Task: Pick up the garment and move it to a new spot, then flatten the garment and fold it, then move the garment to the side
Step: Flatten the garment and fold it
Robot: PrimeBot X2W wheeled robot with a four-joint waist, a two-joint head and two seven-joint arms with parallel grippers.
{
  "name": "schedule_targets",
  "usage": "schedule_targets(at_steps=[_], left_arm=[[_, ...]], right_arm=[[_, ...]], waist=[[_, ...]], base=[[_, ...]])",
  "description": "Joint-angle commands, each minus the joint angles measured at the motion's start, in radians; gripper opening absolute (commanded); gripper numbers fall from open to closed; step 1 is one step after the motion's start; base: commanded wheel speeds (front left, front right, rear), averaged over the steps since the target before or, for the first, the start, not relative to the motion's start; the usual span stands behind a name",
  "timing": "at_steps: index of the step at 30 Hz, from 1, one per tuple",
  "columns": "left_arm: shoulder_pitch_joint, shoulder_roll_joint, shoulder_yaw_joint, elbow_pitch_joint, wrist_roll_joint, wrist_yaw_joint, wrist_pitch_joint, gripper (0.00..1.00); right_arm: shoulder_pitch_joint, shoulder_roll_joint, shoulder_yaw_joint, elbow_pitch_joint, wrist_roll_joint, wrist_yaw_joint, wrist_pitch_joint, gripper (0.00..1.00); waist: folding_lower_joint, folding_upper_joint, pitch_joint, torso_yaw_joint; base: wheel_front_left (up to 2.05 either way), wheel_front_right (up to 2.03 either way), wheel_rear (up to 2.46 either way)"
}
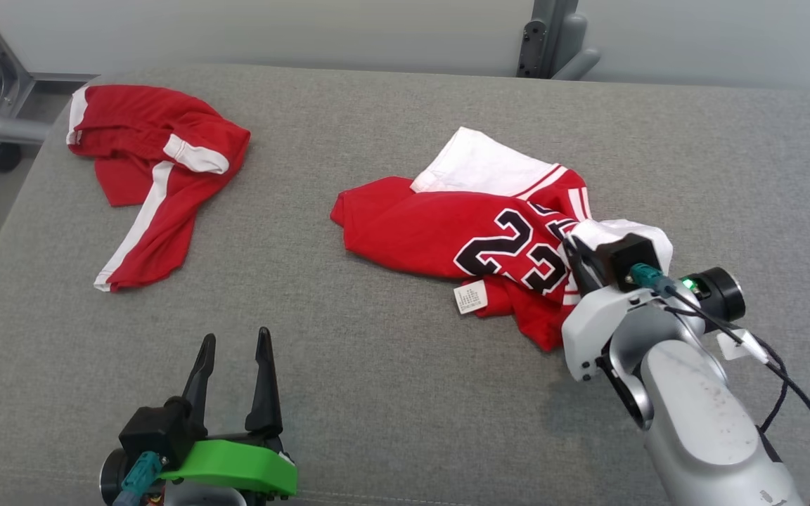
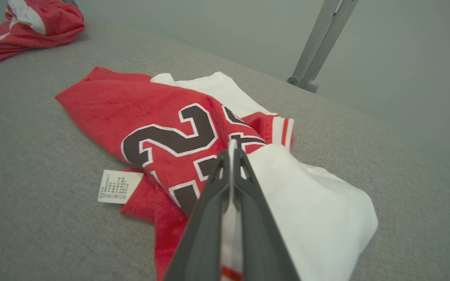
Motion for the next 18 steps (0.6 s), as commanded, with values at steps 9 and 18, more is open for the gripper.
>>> schedule_targets(at_steps=[9, 18], left_arm=[[0.027, 0.002, 0.007, 0.003, 0.035, -0.015, 0.000, 1.00], [0.012, 0.002, 0.015, 0.009, 0.056, -0.028, 0.000, 1.00]], right_arm=[[0.103, -0.006, -0.159, -0.116, 0.144, -0.001, -0.148, 0.00], [0.244, -0.004, -0.289, -0.079, 0.271, -0.001, -0.228, 0.00]], waist=[[0.0000, -0.0001, -0.035, -0.091], [0.0000, -0.0001, -0.008, -0.158]], base=[[0.00, 0.00, 0.00], [0.00, 0.00, 0.00]])
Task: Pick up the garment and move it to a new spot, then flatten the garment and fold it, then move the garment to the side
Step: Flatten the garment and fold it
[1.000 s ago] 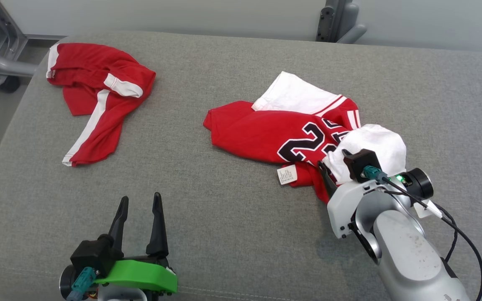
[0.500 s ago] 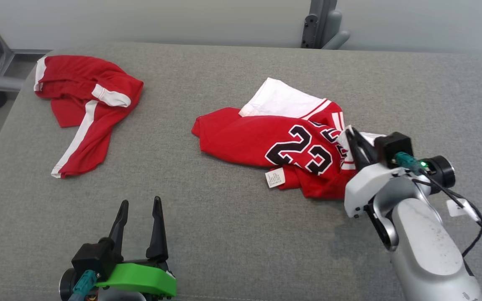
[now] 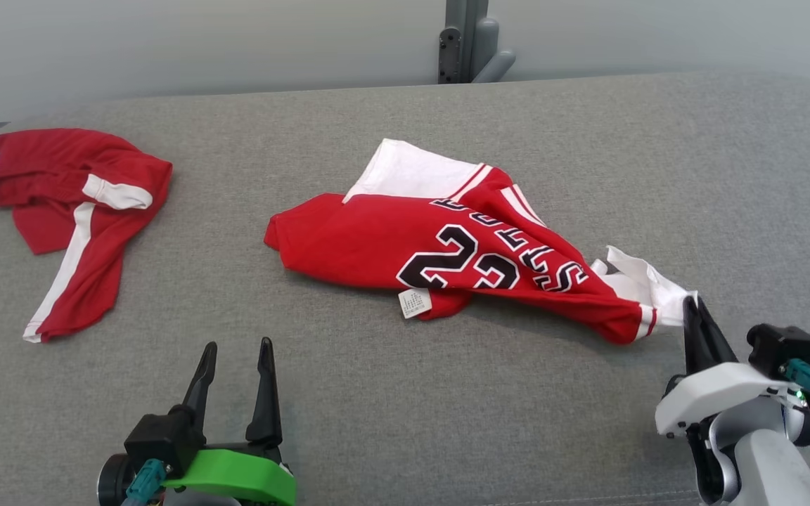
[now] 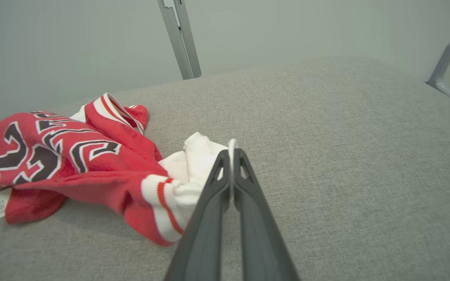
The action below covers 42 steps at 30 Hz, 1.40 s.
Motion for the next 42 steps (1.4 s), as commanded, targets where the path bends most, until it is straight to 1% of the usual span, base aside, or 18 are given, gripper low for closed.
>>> schedule_targets(at_steps=[1, 4, 5, 8, 9, 10, 11, 15, 20, 25, 29, 32, 35, 42], left_arm=[[-0.009, 0.002, 0.005, 0.001, 0.009, -0.005, 0.000, 1.00], [-0.017, 0.002, 0.005, 0.003, 0.017, -0.009, 0.000, 1.00], [-0.020, 0.002, 0.006, 0.004, 0.019, -0.011, 0.000, 1.00], [-0.022, 0.002, 0.008, 0.004, 0.022, -0.014, 0.000, 1.00], [-0.022, 0.002, 0.008, 0.004, 0.022, -0.014, 0.000, 1.00], [-0.022, 0.002, 0.009, 0.005, 0.024, -0.014, 0.000, 1.00], [-0.021, 0.002, 0.011, 0.006, 0.024, -0.016, 0.000, 1.00], [-0.020, 0.002, 0.015, 0.008, 0.028, -0.020, 0.000, 1.00], [-0.019, 0.002, 0.013, 0.005, 0.029, -0.022, 0.000, 1.00], [-0.031, 0.002, -0.004, 0.003, 0.020, -0.017, 0.000, 1.00], [-0.044, 0.002, -0.019, 0.000, 0.008, -0.010, 0.000, 1.00], [-0.052, 0.002, -0.030, -0.003, -0.002, -0.006, 0.000, 1.00], [-0.059, 0.002, -0.039, -0.005, -0.011, 0.000, 0.000, 1.00], [-0.076, 0.002, -0.058, -0.007, -0.037, 0.012, 0.000, 1.00]], right_arm=[[0.022, -0.002, 0.004, 0.018, 0.018, -0.001, -0.014, 0.00], [0.044, -0.003, 0.011, 0.057, 0.043, -0.001, -0.028, 0.00], [0.050, -0.003, 0.012, 0.070, 0.047, -0.001, -0.033, 0.08], [0.067, -0.003, 0.014, 0.107, 0.056, -0.001, -0.042, 0.51], [0.067, -0.003, 0.014, 0.107, 0.056, -0.001, -0.042, 0.51], [0.072, -0.003, 0.013, 0.115, 0.055, -0.001, -0.046, 0.96], [0.077, -0.003, 0.006, 0.123, 0.052, -0.001, -0.046, 1.00], [0.093, -0.003, -0.014, 0.121, 0.038, -0.001, -0.054, 1.00], [0.094, -0.002, -0.014, 0.036, 0.041, -0.001, -0.062, 1.00], [0.039, -0.002, 0.052, -0.076, -0.011, -0.001, -0.003, 1.00], [-0.042, -0.006, 0.118, -0.117, -0.061, -0.001, 0.075, 1.00], [-0.120, -0.048, 0.171, -0.106, -0.083, -0.001, 0.142, 1.00], [-0.203, -0.093, 0.231, -0.069, -0.074, -0.001, 0.220, 1.00], [-0.369, -0.236, 0.375, 0.053, 0.017, -0.001, 0.452, 1.00]], waist=[[0.0000, -0.0001, 0.016, -0.027], [0.0000, -0.0001, 0.022, -0.041], [0.0000, -0.0001, 0.024, -0.045], [0.0000, -0.0001, 0.026, -0.053], [0.0000, -0.0001, 0.026, -0.053], [0.0000, -0.0001, 0.026, -0.056], [0.0000, -0.0001, 0.026, -0.058], [0.0000, -0.0001, 0.024, -0.063], [0.0000, -0.0001, 0.020, -0.056], [0.0000, -0.0001, 0.026, -0.028], [0.0000, -0.0001, 0.042, 0.020], [0.0000, -0.0001, 0.059, 0.064], [0.0000, -0.0001, 0.075, 0.109], [0.0000, -0.0001, 0.115, 0.207]], base=[[0.00, 0.00, 0.00], [0.00, 0.00, 0.00], [0.00, 0.00, 0.00], [0.00, 0.00, 0.00], [0.00, 0.00, 0.00], [0.00, 0.00, 0.00], [0.00, 0.00, 0.00], [0.00, 0.00, 0.00], [0.00, 0.00, 0.00], [0.00, 0.00, 0.00], [0.00, 0.00, 0.00], [0.00, 0.00, 0.00], [0.00, 0.00, 0.00], [0.00, 0.00, 0.00]])
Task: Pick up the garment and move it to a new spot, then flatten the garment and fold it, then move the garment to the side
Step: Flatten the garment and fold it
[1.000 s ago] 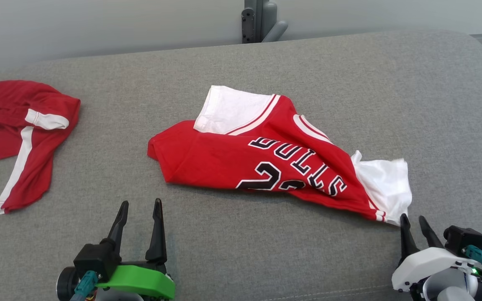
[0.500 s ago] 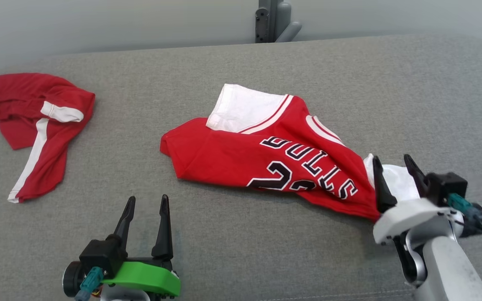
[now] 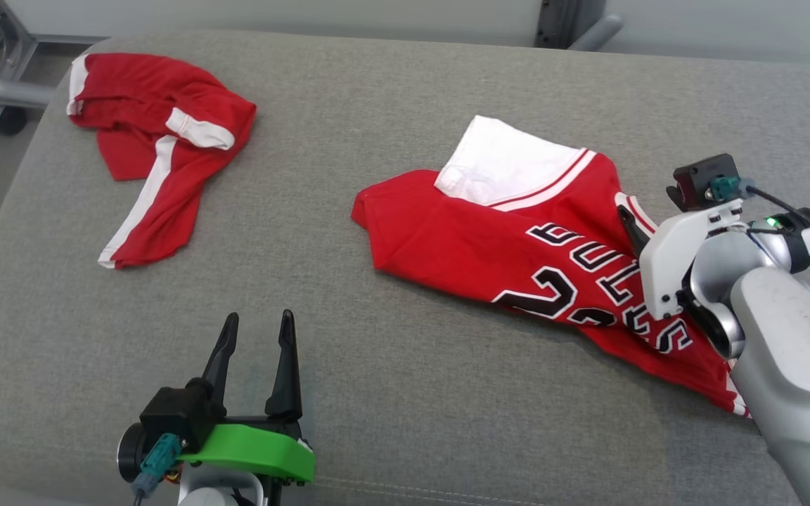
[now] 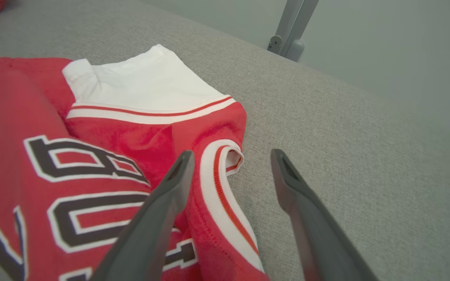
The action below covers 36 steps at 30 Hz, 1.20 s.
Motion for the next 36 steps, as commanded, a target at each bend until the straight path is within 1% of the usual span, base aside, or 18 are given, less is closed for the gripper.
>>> schedule_targets(at_steps=[1, 4, 5, 8, 9, 10, 11, 14, 17, 21, 25, 28, 30, 36], left_arm=[[-0.018, 0.002, -0.003, -0.003, -0.004, 0.005, 0.000, 1.00], [-0.023, 0.002, -0.011, -0.006, -0.014, 0.010, 0.000, 1.00], [-0.030, 0.002, -0.019, -0.007, -0.019, 0.011, 0.000, 1.00], [-0.038, 0.002, -0.028, -0.009, -0.027, 0.016, 0.000, 1.00], [-0.041, 0.002, -0.031, -0.010, -0.029, 0.018, 0.000, 1.00], [-0.041, 0.002, -0.031, -0.010, -0.029, 0.018, 0.000, 1.00], [-0.044, 0.002, -0.032, -0.011, -0.030, 0.019, 0.000, 1.00], [-0.050, 0.002, -0.035, -0.013, -0.034, 0.020, 0.000, 1.00], [-0.054, 0.002, -0.037, -0.015, -0.036, 0.022, 0.000, 1.00], [-0.061, 0.002, -0.039, -0.017, -0.037, 0.024, 0.000, 1.00], [-0.069, 0.002, -0.044, -0.018, -0.035, 0.024, 0.000, 1.00], [-0.077, 0.002, -0.051, -0.020, -0.034, 0.022, 0.000, 1.00], [-0.084, 0.002, -0.057, -0.022, -0.035, 0.023, 0.000, 1.00], [-0.097, 0.002, -0.063, -0.024, -0.033, 0.025, 0.000, 1.00]], right_arm=[[-0.024, -0.016, 0.018, 0.015, 0.029, -0.001, 0.033, 1.00], [-0.067, -0.054, 0.071, 0.053, 0.112, -0.001, 0.127, 1.00], [-0.091, -0.083, 0.110, 0.073, 0.153, -0.002, 0.181, 1.00], [-0.120, -0.111, 0.153, 0.101, 0.201, -0.002, 0.239, 1.00], [-0.131, -0.122, 0.165, 0.109, 0.211, -0.002, 0.251, 0.78], [-0.131, -0.122, 0.165, 0.109, 0.211, -0.002, 0.251, 0.78], [-0.142, -0.130, 0.173, 0.113, 0.219, -0.002, 0.254, 0.49], [-0.173, -0.143, 0.194, 0.129, 0.231, -0.002, 0.243, 0.00], [-0.213, -0.149, 0.194, 0.143, 0.236, -0.002, 0.197, 0.00], [-0.286, -0.140, 0.139, 0.180, 0.199, -0.002, 0.075, 0.00], [-0.362, -0.112, 0.047, 0.249, 0.146, -0.002, -0.036, 0.00], [-0.422, -0.109, -0.032, 0.313, 0.096, -0.002, -0.100, 0.00], [-0.454, -0.112, -0.086, 0.358, 0.058, -0.002, -0.138, 0.00], [-0.545, -0.146, -0.238, 0.468, -0.094, -0.002, -0.244, 0.00]], waist=[[0.0000, 0.0000, 0.042, 0.066], [0.0000, 0.0000, 0.057, 0.092], [0.0000, 0.0000, 0.068, 0.106], [0.0000, 0.0000, 0.083, 0.123], [0.0000, 0.0000, 0.088, 0.128], [0.0000, 0.0000, 0.088, 0.128], [0.0000, 0.0000, 0.091, 0.131], [0.0000, 0.0000, 0.100, 0.138], [0.0000, 0.0000, 0.108, 0.143], [0.0000, 0.0000, 0.119, 0.144], [0.0000, 0.0000, 0.130, 0.147], [0.0000, 0.0000, 0.141, 0.154], [0.0000, 0.0000, 0.149, 0.159], [0.0000, 0.0000, 0.178, 0.174]], base=[[0.00, 0.00, 0.00], [0.00, 0.00, 0.00], [0.00, 0.00, 0.00], [0.00, 0.00, 0.00], [0.00, 0.00, 0.00], [0.00, 0.00, 0.00], [0.00, 0.00, 0.00], [0.00, 0.00, 0.00], [0.00, 0.00, 0.00], [0.00, 0.00, 0.00], [0.00, 0.00, 0.00], [0.00, 0.00, 0.00], [0.00, 0.00, 0.00], [0.00, 0.00, 0.00]])
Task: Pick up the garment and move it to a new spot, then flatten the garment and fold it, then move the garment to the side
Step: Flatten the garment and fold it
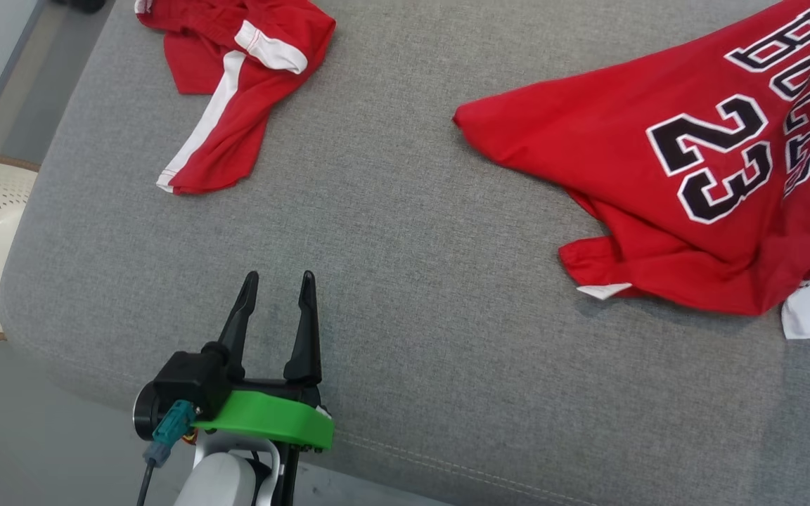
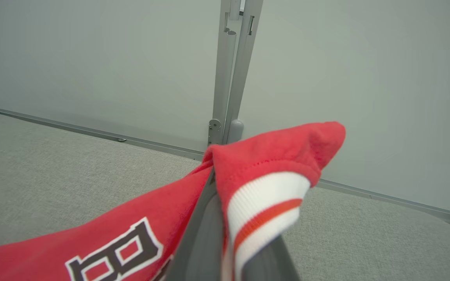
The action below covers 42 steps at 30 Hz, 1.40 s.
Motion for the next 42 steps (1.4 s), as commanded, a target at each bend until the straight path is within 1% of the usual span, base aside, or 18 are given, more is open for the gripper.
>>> schedule_targets(at_steps=[1, 5, 9, 10, 11, 12, 16, 19, 22, 24, 28, 32, 34, 38, 40, 42], left_arm=[[-0.018, 0.002, -0.002, -0.002, 0.002, 0.004, 0.000, 1.00], [-0.022, 0.002, -0.006, -0.005, 0.004, 0.005, 0.000, 1.00], [-0.027, 0.002, -0.008, -0.003, 0.012, 0.003, 0.000, 1.00], [-0.029, 0.002, -0.010, -0.001, 0.014, 0.001, 0.000, 1.00], [-0.030, 0.002, -0.011, 0.001, 0.017, -0.001, 0.000, 1.00], [-0.032, 0.002, -0.013, 0.002, 0.018, -0.002, 0.000, 1.00], [-0.033, 0.002, -0.016, 0.005, 0.031, -0.008, 0.000, 1.00], [-0.031, 0.002, -0.021, 0.006, 0.039, -0.011, 0.000, 1.00], [-0.022, 0.002, -0.024, 0.013, 0.051, -0.017, 0.000, 1.00], [-0.015, 0.002, -0.027, 0.018, 0.053, -0.021, 0.000, 1.00], [0.002, 0.002, -0.023, 0.025, 0.064, -0.024, 0.000, 1.00], [0.018, 0.002, -0.011, 0.029, 0.076, -0.026, 0.000, 1.00], [0.028, 0.002, -0.004, 0.031, 0.078, -0.027, 0.000, 1.00], [0.041, 0.002, 0.011, 0.030, 0.086, -0.028, 0.000, 1.00], [0.048, 0.002, 0.018, 0.030, 0.088, -0.031, 0.000, 1.00], [0.052, 0.002, 0.026, 0.030, 0.091, -0.033, 0.000, 1.00]], right_arm=[[-0.022, -0.009, -0.035, 0.020, -0.041, -0.002, -0.028, 0.00], [-0.046, -0.028, -0.138, 0.057, -0.144, -0.002, -0.080, 0.00], [-0.042, -0.017, -0.250, 0.079, -0.224, -0.002, -0.131, 0.00], [-0.037, -0.008, -0.276, 0.086, -0.236, -0.002, -0.138, 0.31], [-0.031, 0.005, -0.297, 0.092, -0.252, -0.002, -0.148, 0.83], [-0.023, 0.014, -0.313, 0.097, -0.267, -0.002, -0.156, 1.00], [-0.005, 0.051, -0.354, 0.126, -0.282, -0.002, -0.176, 1.00], [0.006, 0.066, -0.355, 0.143, -0.283, -0.002, -0.186, 1.00], [0.030, 0.093, -0.333, 0.173, -0.264, -0.002, -0.202, 1.00], [0.040, 0.101, -0.296, 0.184, -0.253, -0.002, -0.224, 1.00], [0.083, 0.144, -0.183, 0.184, -0.215, -0.002, -0.273, 1.00], [0.148, 0.199, -0.052, 0.141, -0.127, -0.002, -0.297, 1.00], [0.197, 0.223, 0.018, 0.096, -0.065, -0.002, -0.301, 1.00], [0.321, 0.248, 0.157, -0.035, 0.068, -0.002, -0.304, 1.00], [0.390, 0.245, 0.236, -0.110, 0.120, -0.002, -0.304, 1.00], [0.454, 0.229, 0.315, -0.180, 0.155, -0.002, -0.303, 1.00]], waist=[[0.0000, 0.0000, 0.014, 0.009], [0.0000, 0.0000, 0.028, 0.015], [0.0000, 0.0000, 0.036, 0.005], [0.0000, 0.0000, 0.036, 0.000], [0.0000, 0.0000, 0.036, -0.006], [0.0000, 0.0000, 0.035, -0.011], [0.0000, 0.0000, 0.023, -0.043], [0.0000, 0.0000, 0.012, -0.062], [0.0000, 0.0000, -0.014, -0.096], [0.0000, 0.0000, -0.033, -0.120], [0.0000, 0.0000, -0.071, -0.174], [0.0000, 0.0000, -0.107, -0.216], [0.0000, 0.0000, -0.124, -0.231], [0.0000, 0.0000, -0.152, -0.248], [0.0000, 0.0000, -0.163, -0.252], [0.0000, 0.0000, -0.172, -0.252]], base=[[0.00, 0.00, 0.00], [0.00, 0.00, 0.00], [0.00, 0.00, 0.00], [0.00, 0.00, 0.00], [0.00, 0.00, 0.00], [0.00, 0.00, 0.00], [0.00, 0.00, 0.00], [0.00, 0.00, 0.00], [0.00, 0.00, 0.00], [0.00, 0.00, 0.00], [0.00, 0.00, 0.00], [0.00, 0.00, 0.00], [0.00, 0.00, 0.00], [0.00, 0.00, 0.00], [0.00, 0.00, 0.00], [0.00, 0.00, 0.00]])
